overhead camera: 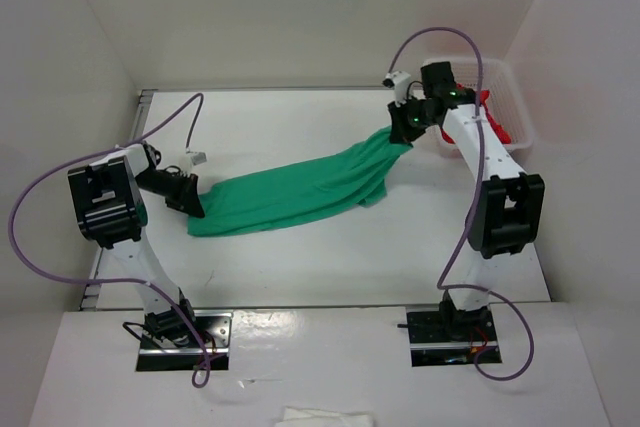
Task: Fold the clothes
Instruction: Fold the tank top
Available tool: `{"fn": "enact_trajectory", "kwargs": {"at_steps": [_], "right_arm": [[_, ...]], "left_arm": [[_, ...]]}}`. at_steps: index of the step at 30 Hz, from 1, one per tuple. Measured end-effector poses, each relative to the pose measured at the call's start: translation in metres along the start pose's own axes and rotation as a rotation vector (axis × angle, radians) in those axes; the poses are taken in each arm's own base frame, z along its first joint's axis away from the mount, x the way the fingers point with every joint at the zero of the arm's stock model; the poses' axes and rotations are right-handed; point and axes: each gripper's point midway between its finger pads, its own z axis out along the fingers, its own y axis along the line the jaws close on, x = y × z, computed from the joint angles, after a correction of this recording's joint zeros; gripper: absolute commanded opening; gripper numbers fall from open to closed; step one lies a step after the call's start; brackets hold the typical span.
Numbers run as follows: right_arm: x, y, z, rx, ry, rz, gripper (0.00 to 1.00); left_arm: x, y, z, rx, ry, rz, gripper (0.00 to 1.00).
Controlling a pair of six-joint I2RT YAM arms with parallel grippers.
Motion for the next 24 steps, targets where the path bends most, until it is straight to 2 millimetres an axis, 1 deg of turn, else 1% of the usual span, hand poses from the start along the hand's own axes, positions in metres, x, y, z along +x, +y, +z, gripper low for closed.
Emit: {"fn": "enact_trajectory", "kwargs": {"at_steps": [2,5,8,10,12,15,18,19,21,24], "right_arm": [[-0.009,0.024,0.007,-0.027,0.007,-0.028,0.0],[-0.016,0.058,0.017,-0.072,0.03,-0.06,0.0],[-0.032,0.088,0.026,-0.114,0.031,-0.094,0.0],[-0.042,0.101,0.032,-0.126,0.026,-0.115,0.0],[-0.046,0.109,0.037,-0.136,0.027,-0.126,0.0],[-0.042,0.111,0.043,-0.132,0.047,-0.124,0.0],[-0.031,0.1,0.045,-0.11,0.07,-0.104,0.0],[-0.025,0.095,0.045,-0.1,0.079,-0.094,0.0],[-0.006,0.083,0.045,-0.077,0.114,-0.067,0.0],[0.032,0.058,0.042,-0.033,0.181,-0.015,0.0]], "left_arm": [[-0.001,0.0,-0.001,-0.006,-0.001,0.007,0.13],[-0.002,0.0,-0.001,-0.01,-0.002,0.012,0.13],[-0.002,0.001,-0.001,-0.011,-0.002,0.013,0.13],[-0.002,0.001,-0.001,-0.011,-0.003,0.013,0.13],[-0.002,0.001,-0.001,-0.012,-0.003,0.014,0.13],[-0.001,0.0,0.0,-0.011,-0.004,0.015,0.13],[0.003,-0.002,0.001,-0.006,0.002,0.009,0.13],[0.003,-0.002,0.002,-0.005,0.002,0.008,0.13],[0.003,-0.002,0.002,-0.005,0.002,0.008,0.13],[0.003,-0.002,0.002,-0.005,0.002,0.008,0.13]]}}
